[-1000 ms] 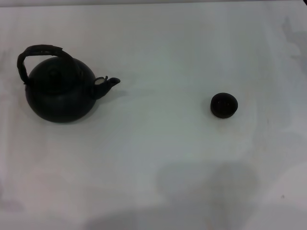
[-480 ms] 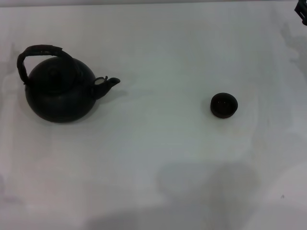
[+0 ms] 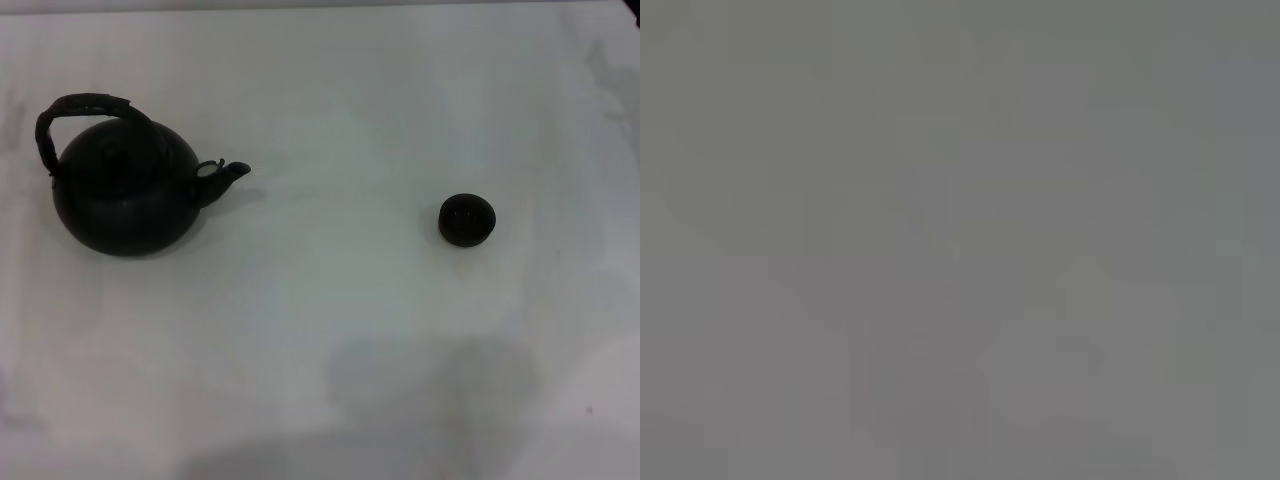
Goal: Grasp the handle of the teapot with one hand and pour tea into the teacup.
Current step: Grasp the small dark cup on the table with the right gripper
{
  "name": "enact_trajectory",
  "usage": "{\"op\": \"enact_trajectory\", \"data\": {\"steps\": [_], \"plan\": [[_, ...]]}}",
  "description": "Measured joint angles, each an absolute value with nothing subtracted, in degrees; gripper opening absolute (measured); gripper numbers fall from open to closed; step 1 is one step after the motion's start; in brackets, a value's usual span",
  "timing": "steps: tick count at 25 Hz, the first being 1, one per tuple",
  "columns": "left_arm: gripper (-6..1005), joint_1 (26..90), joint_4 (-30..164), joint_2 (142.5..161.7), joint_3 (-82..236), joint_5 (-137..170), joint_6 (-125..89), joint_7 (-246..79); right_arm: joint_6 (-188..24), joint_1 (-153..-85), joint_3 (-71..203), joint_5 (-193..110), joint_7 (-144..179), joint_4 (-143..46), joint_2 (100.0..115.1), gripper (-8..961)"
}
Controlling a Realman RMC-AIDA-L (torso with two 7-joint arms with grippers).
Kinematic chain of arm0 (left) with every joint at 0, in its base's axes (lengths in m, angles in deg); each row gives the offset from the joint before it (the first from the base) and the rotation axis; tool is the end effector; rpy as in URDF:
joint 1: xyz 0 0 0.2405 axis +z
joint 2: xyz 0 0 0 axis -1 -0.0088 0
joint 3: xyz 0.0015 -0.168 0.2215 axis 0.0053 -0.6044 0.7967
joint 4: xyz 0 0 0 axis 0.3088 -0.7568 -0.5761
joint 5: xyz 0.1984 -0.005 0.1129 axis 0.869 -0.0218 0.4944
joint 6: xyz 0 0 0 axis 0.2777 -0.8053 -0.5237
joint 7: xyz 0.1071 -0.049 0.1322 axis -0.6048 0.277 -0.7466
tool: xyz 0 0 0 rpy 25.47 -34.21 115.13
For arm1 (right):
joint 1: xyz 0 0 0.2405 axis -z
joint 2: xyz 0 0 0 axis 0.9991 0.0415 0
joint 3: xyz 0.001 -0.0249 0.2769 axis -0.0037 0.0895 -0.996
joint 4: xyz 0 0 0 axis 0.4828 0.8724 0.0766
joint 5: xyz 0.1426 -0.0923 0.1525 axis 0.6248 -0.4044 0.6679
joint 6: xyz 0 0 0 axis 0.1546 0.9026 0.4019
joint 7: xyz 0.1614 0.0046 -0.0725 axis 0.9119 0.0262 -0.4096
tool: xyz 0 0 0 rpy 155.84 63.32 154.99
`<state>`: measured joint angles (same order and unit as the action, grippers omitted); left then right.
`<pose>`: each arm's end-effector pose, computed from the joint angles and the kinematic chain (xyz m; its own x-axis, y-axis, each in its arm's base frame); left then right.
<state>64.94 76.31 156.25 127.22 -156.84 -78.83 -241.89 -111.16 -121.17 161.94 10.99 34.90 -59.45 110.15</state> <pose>-0.4192 0.3941 0.0227 0.6060 0.0576 0.7934 0.7845 0.1222 -0.6080 0.3701 0.4659 0.0009 0.4638 -0.1498 -0.8732 -0.8713 0.1015 -0.4802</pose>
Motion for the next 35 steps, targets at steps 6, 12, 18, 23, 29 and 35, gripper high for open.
{"op": "enact_trajectory", "data": {"steps": [6,12,18,23,29,35], "plan": [[797,66.2,75.9,156.39,127.3,-161.3,-82.0,-243.3,-107.0,-121.9,162.5,8.2,41.2,-67.6,106.77,843],[798,66.3,75.3,156.4,125.6,-163.2,-80.6,-242.8,-97.5,-122.6,164.4,-13.4,63.4,-78.6,100.97,843],[798,66.7,75.0,156.42,124.5,-163.3,-80.8,-242.7,-113.0,-123.6,168.7,-40.9,95.8,-78.8,94.67,842],[798,66.1,75.4,156.4,124.5,-163.3,-81.0,-242.7,-140.0,-127.2,157.5,-66.1,112.1,-68.4,92.08,842],[797,66.3,75.6,156.22,123.9,-163.3,-81.5,-242.6,-154.4,-129.2,149.9,-90.9,117.2,-73.7,90.04,843],[797,66.5,75.8,156.11,122.1,-163.3,-81.5,-242.6,-158.4,-132.5,145.4,-107.9,128.4,-81.1,89.82,844]]}}
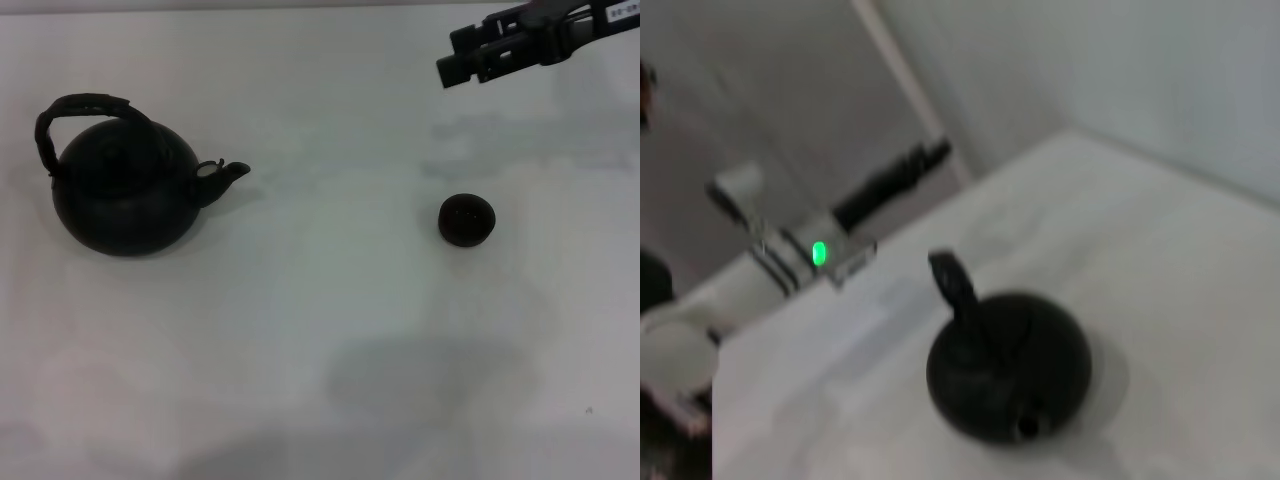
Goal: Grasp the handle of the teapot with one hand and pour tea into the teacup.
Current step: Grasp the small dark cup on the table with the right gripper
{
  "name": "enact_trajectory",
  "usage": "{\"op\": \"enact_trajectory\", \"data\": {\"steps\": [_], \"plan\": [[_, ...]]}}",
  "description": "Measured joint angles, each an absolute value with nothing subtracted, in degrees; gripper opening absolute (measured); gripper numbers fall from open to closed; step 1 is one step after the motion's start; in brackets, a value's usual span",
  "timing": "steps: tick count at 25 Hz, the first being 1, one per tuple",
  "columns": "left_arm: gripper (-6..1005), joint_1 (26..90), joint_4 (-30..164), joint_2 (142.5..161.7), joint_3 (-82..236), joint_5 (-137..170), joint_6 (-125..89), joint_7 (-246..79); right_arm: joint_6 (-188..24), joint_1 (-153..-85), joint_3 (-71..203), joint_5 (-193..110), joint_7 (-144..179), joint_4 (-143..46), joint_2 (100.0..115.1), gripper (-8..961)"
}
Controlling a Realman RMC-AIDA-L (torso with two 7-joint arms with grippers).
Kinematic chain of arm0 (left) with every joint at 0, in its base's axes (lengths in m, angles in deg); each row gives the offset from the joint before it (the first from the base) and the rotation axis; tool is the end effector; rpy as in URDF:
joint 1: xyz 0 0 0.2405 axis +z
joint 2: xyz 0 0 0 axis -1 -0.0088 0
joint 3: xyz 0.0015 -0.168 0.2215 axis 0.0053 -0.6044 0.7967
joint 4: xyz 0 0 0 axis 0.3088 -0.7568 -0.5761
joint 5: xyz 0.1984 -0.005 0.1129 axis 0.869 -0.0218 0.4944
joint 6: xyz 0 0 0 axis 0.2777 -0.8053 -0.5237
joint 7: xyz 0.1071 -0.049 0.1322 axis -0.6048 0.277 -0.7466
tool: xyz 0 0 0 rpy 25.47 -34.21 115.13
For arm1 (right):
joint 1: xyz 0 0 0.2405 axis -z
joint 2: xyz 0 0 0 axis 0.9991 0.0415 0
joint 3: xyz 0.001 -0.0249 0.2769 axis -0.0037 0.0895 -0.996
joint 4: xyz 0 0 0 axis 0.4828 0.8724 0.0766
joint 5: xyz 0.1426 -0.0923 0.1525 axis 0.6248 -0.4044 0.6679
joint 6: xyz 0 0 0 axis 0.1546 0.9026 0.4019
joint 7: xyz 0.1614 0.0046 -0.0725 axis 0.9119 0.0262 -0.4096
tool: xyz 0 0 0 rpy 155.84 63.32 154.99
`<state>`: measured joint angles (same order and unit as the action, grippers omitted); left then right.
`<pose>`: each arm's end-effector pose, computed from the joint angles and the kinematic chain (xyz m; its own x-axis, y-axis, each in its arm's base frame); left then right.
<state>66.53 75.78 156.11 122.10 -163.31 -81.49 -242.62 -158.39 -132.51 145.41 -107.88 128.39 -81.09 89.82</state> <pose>-0.4438 0.3741 0.0536 0.5495 -0.0389 0.8346 0.8058 0.2885 -0.5171 0.1911 0.4369 0.0371 0.7979 -0.5492 -0.2486 -0.5540 -0.8306 0.0568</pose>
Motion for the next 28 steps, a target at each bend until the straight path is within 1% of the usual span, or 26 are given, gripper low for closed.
{"op": "enact_trajectory", "data": {"steps": [4,6,8,10,12,14,18,19,20,21,23,25,28], "plan": [[797,66.7,75.8,156.09,120.5,-163.3,-81.4,-242.6,-160.8,-136.3,144.6,-116.8,135.2,-85.7,90.19,843],[797,66.7,75.8,156.08,120.5,-163.3,-81.5,-242.6,-161.9,-138.4,144.5,-120.4,137.3,-87.2,90.63,843],[797,66.5,76.1,156.0,120.5,-163.3,-81.5,-242.6,-163.3,-140.2,144.5,-123.3,138.7,-88.4,91.45,843],[797,66.4,76.7,155.97,120.5,-163.3,-81.5,-242.6,-164.8,-142.3,144.5,-127.1,139.7,-89.6,92.76,843],[798,66.6,77.1,155.98,120.2,-163.3,-81.5,-242.6,-166.0,-144.9,144.5,-133.0,141.4,-91.0,94.72,843],[798,66.7,77.2,155.98,119.4,-163.3,-81.6,-242.5,-166.6,-147.1,143.8,-139.6,143.2,-92.6,97.11,842],[798,67.0,77.1,156.07,118.5,-163.3,-82.0,-241.8,-169.1,-149.3,139.2,-154.4,144.3,-95.6,103.45,842],[798,67.1,77.1,156.08,118.5,-163.3,-82.1,-241.6,-169.7,-149.4,137.9,-159.1,144.3,-96.9,105.49,842],[798,67.2,77.1,156.08,118.4,-163.3,-82.1,-241.5,-170.0,-149.4,137.2,-161.3,144.3,-97.6,106.5,843],[798,67.3,77.1,156.09,118.5,-163.3,-82.2,-241.4,-170.3,-149.3,136.7,-164.8,144.4,-98.7,107.98,843],[798,67.3,77.1,156.1,118.5,-163.3,-82.2,-241.4,-170.7,-149.0,136.3,-169.0,144.6,-99.8,109.62,844],[798,67.4,77.1,156.1,118.5,-163.3,-82.2,-241.3,-170.7,-148.7,136.5,-170.0,145.1,-99.9,110.12,843],[797,67.4,77.2,156.1,118.5,-163.3,-82.2,-241.2,-169.7,-147.2,136.8,-170.2,145.5,-99.8,110.22,842]]}}
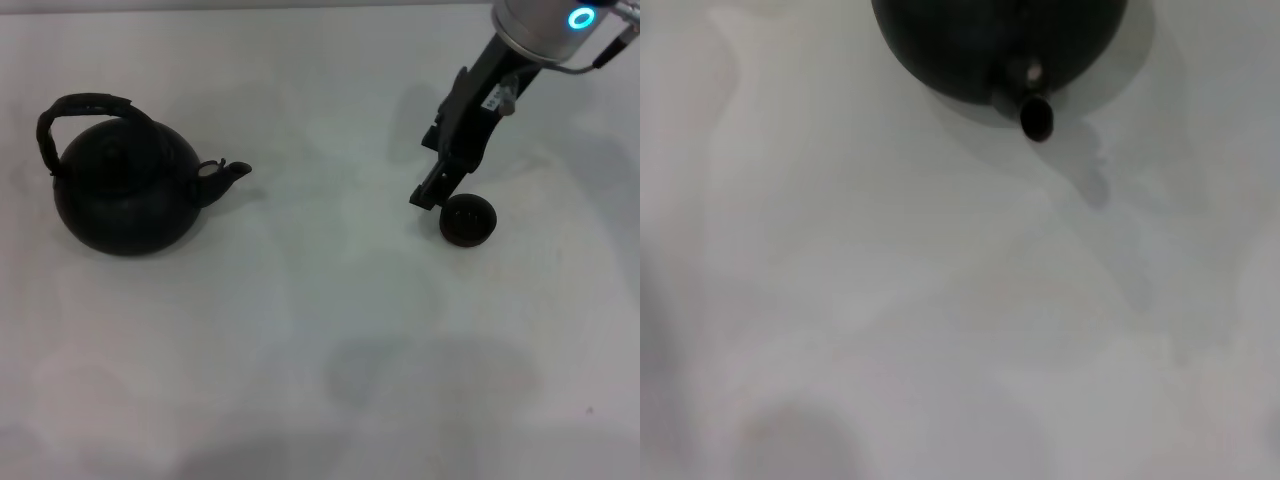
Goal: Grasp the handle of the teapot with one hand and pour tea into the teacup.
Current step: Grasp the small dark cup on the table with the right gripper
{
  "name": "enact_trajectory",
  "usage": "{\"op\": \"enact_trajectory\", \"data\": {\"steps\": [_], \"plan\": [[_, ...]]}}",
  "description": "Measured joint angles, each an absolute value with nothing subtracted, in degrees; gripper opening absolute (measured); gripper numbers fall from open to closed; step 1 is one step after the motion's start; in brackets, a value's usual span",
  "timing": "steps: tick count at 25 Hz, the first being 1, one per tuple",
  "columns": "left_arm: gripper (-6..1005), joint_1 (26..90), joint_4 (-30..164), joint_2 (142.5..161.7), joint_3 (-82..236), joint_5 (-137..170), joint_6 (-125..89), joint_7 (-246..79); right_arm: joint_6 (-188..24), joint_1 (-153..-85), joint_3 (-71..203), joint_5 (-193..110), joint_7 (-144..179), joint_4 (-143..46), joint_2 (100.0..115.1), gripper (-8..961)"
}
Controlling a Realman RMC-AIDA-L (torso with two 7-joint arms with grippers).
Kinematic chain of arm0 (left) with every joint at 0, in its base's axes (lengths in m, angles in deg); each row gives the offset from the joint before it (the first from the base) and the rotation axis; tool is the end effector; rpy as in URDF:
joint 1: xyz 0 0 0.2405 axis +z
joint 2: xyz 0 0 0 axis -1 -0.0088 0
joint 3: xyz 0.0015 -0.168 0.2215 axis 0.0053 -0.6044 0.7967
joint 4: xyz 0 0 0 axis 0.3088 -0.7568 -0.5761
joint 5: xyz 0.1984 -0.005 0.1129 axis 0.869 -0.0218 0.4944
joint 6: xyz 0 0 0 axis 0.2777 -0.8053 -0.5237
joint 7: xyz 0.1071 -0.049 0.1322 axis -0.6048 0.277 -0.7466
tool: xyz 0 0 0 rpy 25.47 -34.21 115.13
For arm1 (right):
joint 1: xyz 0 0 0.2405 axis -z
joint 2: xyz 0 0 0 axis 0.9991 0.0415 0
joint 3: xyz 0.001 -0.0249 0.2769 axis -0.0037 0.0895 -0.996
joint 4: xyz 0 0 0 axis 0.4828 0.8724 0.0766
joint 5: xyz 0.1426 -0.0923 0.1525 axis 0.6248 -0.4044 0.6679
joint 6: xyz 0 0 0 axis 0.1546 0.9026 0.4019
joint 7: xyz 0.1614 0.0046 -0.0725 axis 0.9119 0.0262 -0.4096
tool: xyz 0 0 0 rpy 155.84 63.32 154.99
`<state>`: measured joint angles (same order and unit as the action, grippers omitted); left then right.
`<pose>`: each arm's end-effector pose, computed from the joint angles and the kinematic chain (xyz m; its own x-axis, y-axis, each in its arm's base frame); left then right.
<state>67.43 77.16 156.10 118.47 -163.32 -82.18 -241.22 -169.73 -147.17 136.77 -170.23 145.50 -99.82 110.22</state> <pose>-0.4517 0.3667 0.0709 0.5264 -0.0957 0.8449 0.8150 0.3399 -0.4693 0.1242 0.4242 -0.0558 0.8321 -0.3139 0.4572 -0.2807 -0.9494 -0.1409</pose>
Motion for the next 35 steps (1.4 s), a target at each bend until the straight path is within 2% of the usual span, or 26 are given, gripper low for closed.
{"op": "enact_trajectory", "data": {"steps": [14,35], "plan": [[798,67.0,77.3,156.03,117.6,-163.3,-82.1,-241.2,-163.0,-140.3,138.4,-172.4,146.0,-99.3,110.38,840],[798,67.2,77.2,156.01,117.5,-163.3,-82.0,-241.2,-159.3,-139.9,146.5,-172.7,146.2,-97.5,110.84,845]]}}
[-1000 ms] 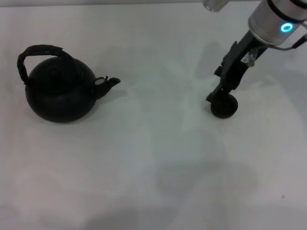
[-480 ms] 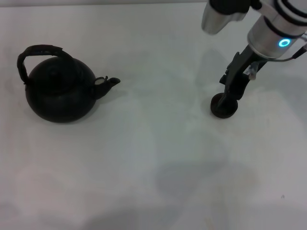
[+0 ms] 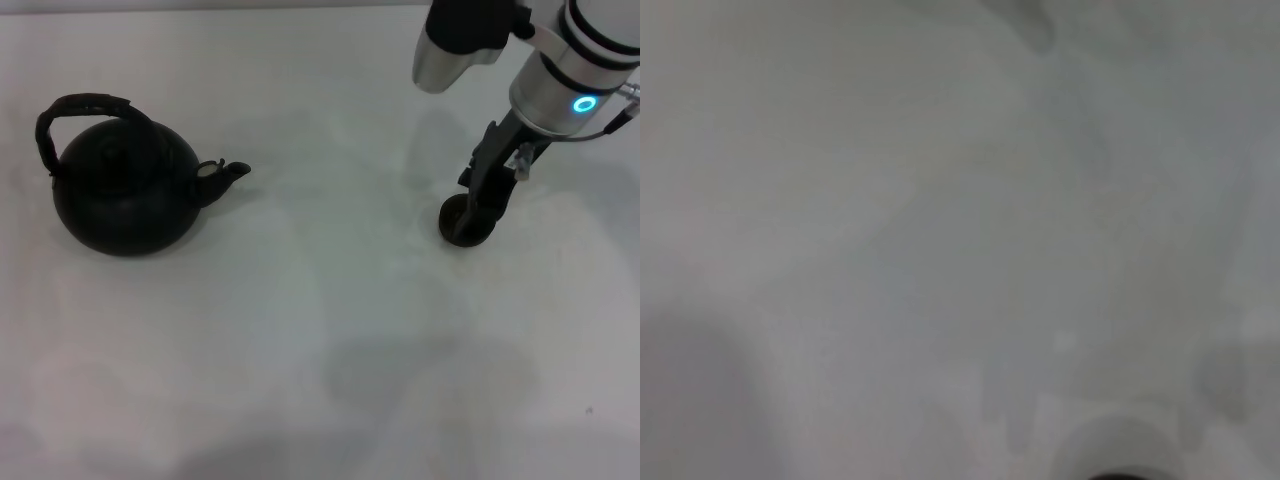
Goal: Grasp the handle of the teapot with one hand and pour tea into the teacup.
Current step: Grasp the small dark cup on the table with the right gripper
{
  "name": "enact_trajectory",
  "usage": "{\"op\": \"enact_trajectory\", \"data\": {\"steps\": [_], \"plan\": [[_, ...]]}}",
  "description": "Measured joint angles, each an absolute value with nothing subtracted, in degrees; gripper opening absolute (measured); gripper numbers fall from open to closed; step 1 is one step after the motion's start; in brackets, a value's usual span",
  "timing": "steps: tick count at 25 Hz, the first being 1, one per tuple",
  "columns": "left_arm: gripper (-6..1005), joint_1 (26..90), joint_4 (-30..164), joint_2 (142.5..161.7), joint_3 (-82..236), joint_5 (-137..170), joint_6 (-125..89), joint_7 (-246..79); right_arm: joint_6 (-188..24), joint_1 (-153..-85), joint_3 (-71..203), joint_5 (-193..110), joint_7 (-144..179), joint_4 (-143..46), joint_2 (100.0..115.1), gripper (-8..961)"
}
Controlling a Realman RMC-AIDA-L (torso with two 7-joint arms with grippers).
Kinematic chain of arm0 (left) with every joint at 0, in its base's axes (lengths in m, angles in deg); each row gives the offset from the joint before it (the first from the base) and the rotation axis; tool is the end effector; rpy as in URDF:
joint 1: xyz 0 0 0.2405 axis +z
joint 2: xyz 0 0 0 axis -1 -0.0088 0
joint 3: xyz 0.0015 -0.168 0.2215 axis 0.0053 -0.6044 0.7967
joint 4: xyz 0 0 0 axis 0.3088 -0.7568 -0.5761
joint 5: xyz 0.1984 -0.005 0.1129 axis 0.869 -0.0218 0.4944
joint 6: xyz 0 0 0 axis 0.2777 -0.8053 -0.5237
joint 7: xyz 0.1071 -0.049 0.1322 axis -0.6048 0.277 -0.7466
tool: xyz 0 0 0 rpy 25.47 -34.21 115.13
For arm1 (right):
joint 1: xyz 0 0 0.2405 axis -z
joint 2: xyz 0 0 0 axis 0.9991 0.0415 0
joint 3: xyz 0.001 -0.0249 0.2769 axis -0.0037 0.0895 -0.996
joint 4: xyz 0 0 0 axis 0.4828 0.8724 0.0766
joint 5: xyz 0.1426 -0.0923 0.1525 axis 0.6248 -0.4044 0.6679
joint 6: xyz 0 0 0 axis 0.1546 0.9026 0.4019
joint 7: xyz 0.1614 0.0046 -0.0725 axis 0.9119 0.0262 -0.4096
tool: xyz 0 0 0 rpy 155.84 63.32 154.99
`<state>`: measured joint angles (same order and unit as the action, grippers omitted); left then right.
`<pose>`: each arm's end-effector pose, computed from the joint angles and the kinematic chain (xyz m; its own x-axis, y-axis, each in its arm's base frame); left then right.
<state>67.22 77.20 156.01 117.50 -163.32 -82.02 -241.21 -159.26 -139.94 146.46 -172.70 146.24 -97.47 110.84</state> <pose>-0.4530 0.3672 0.0742 0.5228 -0.1037 0.8461 0.8152 0.3510 -0.4607 0.1892 0.4162 -0.0818 0.7803 -0.3447 0.5218 -0.2654 -0.9380 -0.2228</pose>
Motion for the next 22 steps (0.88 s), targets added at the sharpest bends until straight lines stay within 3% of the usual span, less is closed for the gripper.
{"op": "enact_trajectory", "data": {"steps": [22], "plan": [[797,67.7,77.2,156.01,117.5,-163.3,-82.2,-239.8,-157.0,-139.7,150.8,-172.8,147.3,-97.3,110.87,851]]}}
